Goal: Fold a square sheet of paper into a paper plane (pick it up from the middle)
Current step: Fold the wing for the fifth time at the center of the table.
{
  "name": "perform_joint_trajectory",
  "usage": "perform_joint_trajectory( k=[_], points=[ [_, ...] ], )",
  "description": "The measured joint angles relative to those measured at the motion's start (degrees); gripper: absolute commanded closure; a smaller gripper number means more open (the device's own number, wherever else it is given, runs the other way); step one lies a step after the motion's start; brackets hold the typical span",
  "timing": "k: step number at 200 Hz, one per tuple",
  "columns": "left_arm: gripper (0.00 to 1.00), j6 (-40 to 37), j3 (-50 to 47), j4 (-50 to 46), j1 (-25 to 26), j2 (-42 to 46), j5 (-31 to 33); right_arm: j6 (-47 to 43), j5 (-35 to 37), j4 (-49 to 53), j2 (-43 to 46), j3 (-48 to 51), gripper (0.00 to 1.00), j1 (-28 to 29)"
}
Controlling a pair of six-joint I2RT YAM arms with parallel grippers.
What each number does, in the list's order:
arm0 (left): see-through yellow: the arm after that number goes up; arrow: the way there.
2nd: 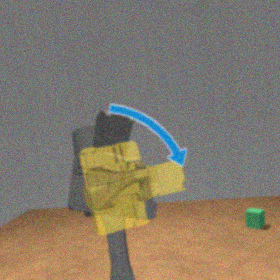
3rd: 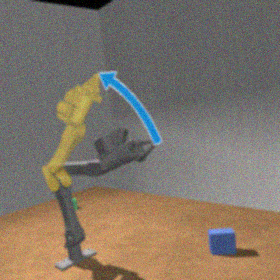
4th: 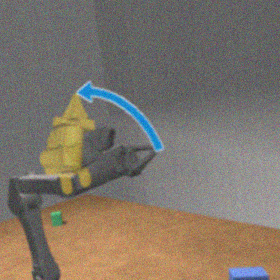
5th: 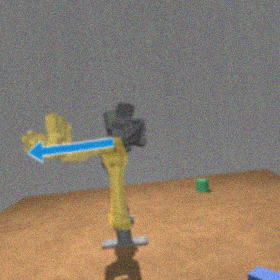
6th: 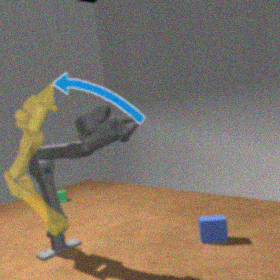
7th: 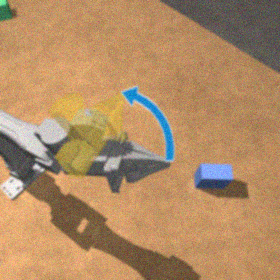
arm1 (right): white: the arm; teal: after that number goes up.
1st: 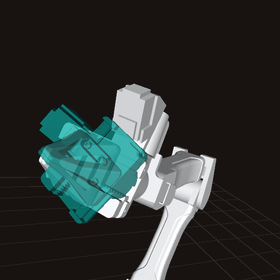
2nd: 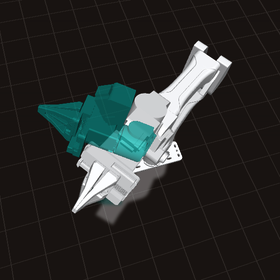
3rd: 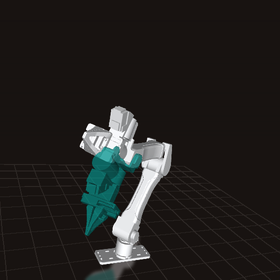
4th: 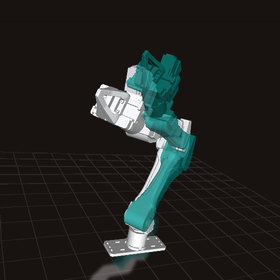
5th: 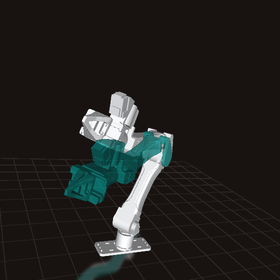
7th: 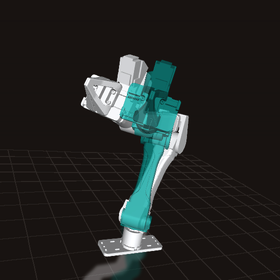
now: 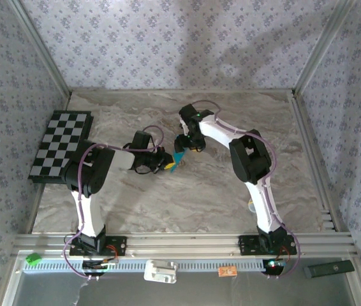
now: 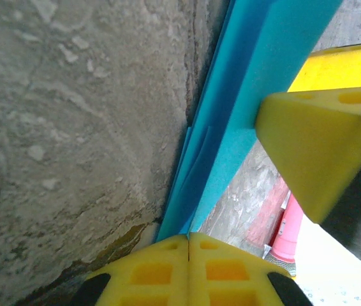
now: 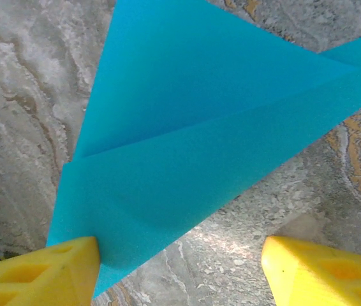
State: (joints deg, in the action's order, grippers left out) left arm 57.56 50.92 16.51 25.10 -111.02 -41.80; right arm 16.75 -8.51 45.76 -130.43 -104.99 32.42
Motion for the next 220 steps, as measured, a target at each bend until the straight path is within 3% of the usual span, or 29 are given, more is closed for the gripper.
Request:
perform_joint_trajectory(
  k=[83,220],
  points=[
    [0.85,0.17,-0.02,0.04,0.02,0.50,0.02,7.87,6.25,4.42,-3.10,-5.18,0.27,1.75],
    [0.76,-3.65,0.15,-7.56,2.91,4.87,6.16,10.14,8.61,6.67,-4.61,-7.48,0.26,2.51]
  ],
)
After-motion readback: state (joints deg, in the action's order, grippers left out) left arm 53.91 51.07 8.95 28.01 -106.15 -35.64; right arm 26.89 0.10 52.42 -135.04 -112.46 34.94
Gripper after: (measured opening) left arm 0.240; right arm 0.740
